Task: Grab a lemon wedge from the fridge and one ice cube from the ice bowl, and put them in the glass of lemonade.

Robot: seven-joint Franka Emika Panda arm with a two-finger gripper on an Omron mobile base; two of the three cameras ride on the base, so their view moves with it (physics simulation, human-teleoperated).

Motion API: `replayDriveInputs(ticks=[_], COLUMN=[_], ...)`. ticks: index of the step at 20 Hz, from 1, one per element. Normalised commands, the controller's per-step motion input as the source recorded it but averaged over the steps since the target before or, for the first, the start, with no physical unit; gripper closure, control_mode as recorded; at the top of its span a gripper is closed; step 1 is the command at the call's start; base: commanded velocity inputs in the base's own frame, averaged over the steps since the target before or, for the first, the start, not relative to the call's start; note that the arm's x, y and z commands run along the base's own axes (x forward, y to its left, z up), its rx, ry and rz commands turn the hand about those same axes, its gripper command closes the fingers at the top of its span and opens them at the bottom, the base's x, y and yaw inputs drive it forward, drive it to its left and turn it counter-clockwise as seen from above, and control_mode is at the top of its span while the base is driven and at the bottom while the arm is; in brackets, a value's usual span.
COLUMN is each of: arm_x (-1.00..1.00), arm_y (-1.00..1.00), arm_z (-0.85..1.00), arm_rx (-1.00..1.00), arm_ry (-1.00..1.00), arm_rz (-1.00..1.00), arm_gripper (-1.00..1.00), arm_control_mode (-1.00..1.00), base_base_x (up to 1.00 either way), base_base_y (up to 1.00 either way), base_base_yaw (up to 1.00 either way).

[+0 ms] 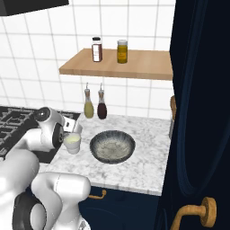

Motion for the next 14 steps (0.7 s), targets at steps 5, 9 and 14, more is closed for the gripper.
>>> replayDriveInputs(ticks=[5, 9, 14], arm_x=[0.34, 0.39, 0.31], arm_y=[0.00, 0.00, 0.00], arm_z=[-0.33, -0.37, -0.33], arm_rx=[0.00, 0.00, -0.01], arm_ry=[0.00, 0.00, 0.00], arm_rz=[0.00, 0.00, 0.00], arm_gripper=[1.00, 1.00, 1.00], arm_control_mode=[-1.00, -1.00, -1.00], base_base_x=[0.00, 0.00, 0.00], base_base_y=[0.00, 0.00, 0.00], base_base_yaw=[0.00, 0.00, 0.00])
